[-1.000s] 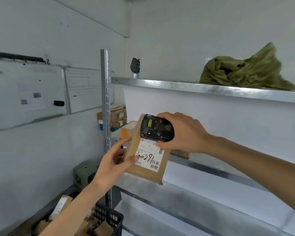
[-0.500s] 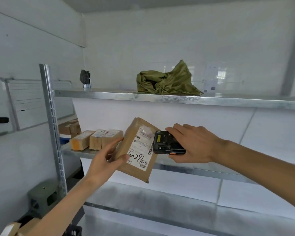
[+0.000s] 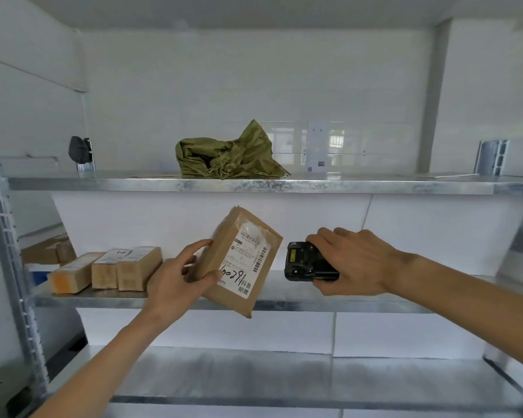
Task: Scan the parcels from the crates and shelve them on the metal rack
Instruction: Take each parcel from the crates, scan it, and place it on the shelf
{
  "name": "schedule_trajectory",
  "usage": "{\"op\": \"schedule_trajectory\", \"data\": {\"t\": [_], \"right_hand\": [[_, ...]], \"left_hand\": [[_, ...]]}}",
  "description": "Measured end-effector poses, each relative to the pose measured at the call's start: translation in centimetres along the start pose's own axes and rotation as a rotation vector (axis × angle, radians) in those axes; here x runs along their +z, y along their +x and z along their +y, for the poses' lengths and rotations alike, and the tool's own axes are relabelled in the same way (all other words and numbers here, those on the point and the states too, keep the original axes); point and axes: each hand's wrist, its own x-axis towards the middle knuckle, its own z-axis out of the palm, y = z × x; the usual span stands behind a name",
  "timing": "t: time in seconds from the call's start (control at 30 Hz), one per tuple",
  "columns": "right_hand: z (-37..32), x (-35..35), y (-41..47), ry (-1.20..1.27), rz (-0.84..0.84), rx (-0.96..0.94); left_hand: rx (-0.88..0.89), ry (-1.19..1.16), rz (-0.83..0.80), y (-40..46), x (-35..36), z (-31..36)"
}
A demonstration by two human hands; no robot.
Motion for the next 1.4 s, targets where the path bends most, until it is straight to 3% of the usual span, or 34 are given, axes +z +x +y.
{"op": "schedule_trajectory", "data": {"t": [0.5, 1.4], "right_hand": [[0.4, -1.4, -0.9, -0.063, 0.004, 0.105], [-1.1, -1.4, -0.1, -0.143, -0.178, 0.155]], "left_hand": [[0.001, -0.032, -0.078, 3.0, 0.0, 0.2], [-0.046, -0.108, -0.139, 2.8, -0.3, -0.5]]}}
